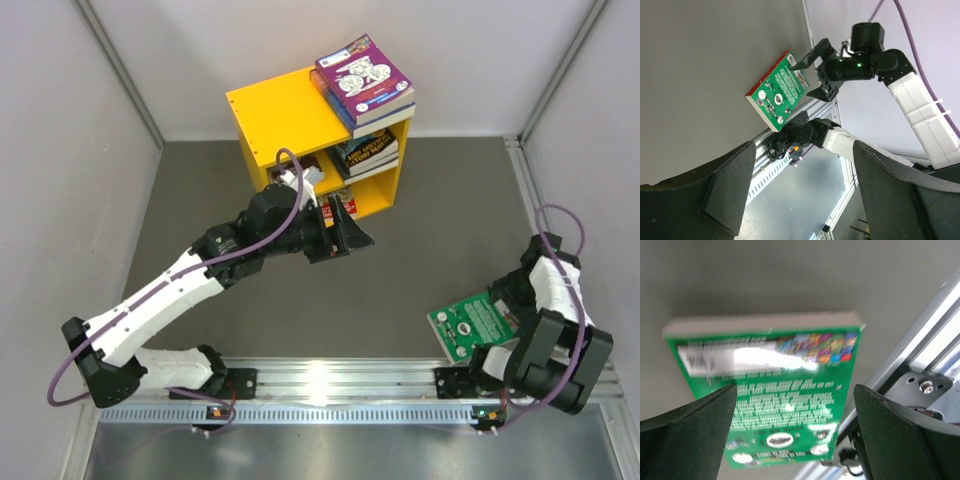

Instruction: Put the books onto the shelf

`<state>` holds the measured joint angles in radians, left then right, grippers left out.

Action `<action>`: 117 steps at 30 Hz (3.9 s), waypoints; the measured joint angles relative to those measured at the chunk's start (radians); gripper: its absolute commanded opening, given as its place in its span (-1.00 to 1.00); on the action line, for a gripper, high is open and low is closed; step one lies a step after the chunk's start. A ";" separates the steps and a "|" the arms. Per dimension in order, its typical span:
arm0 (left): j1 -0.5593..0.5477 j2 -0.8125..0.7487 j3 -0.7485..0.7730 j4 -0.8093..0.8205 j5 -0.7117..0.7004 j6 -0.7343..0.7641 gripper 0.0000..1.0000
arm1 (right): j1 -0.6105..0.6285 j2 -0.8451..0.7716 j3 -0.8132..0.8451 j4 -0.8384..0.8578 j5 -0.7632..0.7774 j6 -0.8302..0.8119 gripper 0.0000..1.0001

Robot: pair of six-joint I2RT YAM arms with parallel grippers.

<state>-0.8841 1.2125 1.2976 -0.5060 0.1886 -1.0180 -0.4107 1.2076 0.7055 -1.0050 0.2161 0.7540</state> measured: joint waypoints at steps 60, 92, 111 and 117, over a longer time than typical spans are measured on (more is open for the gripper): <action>-0.033 0.299 -0.464 0.224 0.035 0.016 0.71 | 0.520 -0.089 -0.200 0.418 -0.496 0.020 1.00; -0.061 0.404 -0.568 0.639 0.101 -0.247 -0.53 | 0.666 -0.193 -0.408 0.745 -0.808 0.164 -0.37; -0.061 0.022 -0.619 0.615 -0.034 -0.328 0.75 | 0.692 -0.352 -0.261 0.881 -0.914 0.573 -0.84; -0.061 0.043 -0.592 0.613 -0.053 -0.342 0.20 | 0.710 -0.368 -0.348 0.998 -0.945 0.689 -0.86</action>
<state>-0.9455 1.2552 0.7055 0.1074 0.1356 -1.3598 0.2996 0.8398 0.3576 -0.0067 -0.7288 1.4429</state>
